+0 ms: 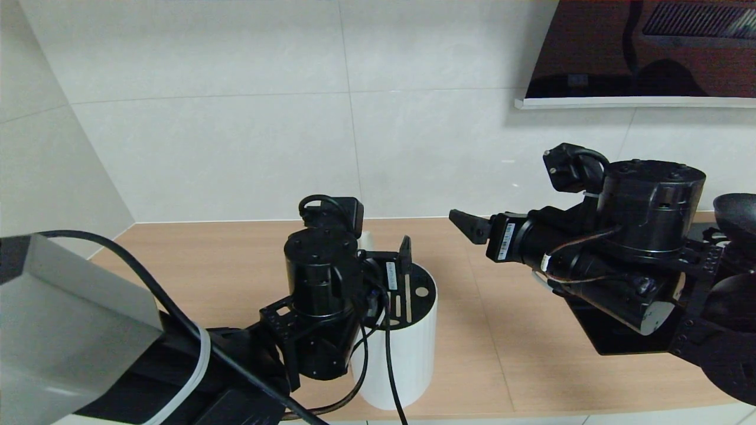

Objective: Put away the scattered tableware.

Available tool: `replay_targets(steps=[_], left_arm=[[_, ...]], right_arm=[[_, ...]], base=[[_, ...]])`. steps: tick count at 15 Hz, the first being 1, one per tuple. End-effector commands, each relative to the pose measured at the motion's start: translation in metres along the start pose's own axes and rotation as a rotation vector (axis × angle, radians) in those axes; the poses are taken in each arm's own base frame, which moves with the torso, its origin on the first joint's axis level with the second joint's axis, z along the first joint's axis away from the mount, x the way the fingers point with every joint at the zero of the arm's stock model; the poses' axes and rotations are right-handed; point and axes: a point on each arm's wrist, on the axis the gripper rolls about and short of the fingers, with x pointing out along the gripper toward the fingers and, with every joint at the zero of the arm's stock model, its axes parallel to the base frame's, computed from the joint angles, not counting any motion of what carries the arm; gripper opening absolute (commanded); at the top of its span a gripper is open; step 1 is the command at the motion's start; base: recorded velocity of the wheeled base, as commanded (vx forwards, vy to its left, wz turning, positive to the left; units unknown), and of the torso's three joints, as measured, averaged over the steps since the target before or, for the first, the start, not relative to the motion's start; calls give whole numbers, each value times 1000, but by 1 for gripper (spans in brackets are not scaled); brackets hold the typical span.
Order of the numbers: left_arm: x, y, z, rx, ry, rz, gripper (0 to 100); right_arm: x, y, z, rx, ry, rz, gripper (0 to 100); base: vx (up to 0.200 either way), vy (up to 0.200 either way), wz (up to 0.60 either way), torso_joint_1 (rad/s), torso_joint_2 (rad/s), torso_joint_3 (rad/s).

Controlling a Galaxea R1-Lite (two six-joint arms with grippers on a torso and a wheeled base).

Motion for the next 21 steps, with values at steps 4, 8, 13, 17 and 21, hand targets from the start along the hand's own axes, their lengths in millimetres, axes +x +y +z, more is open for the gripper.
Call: replay_targets(steps=[4,8,13,17,21], left_arm=[[-4,2,6,-8,-13,-2,100],[-50,30,56,-26,-117,-64,100],[-124,96,111,10,-262,-154,100],[-187,140,107,48,-189,-74,100],[-259,177,98,56,-189,52,100]], right_arm=[[0,0,0,0,0,0,100],[-6,0,7,4,-22,2,100],[-37,-32,33,-102,-106,-91,100],[-106,-46,46,-92,-206,-143,100],[-187,-74,31,-97,-270,-262,100]], base=[[0,0,0,0,0,0],[0,0,0,0,0,0],[0,0,0,0,0,0],[0,0,0,0,0,0],[0,0,0,0,0,0]])
